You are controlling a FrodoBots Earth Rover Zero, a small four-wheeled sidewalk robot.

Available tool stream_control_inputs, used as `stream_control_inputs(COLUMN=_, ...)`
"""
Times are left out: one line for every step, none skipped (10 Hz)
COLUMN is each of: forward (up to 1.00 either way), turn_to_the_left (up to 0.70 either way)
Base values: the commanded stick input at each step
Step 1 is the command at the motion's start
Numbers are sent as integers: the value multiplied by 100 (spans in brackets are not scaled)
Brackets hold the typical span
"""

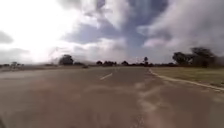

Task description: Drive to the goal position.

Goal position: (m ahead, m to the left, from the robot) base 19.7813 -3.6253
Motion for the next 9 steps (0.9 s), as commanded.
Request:
stream_control_inputs(forward=100, turn_to_the_left=-40)
stream_control_inputs(forward=100, turn_to_the_left=-40)
stream_control_inputs(forward=100, turn_to_the_left=-40)
stream_control_inputs(forward=100, turn_to_the_left=-8)
stream_control_inputs(forward=100, turn_to_the_left=-2)
stream_control_inputs(forward=100, turn_to_the_left=0)
stream_control_inputs(forward=100, turn_to_the_left=0)
stream_control_inputs(forward=100, turn_to_the_left=0)
stream_control_inputs(forward=100, turn_to_the_left=0)
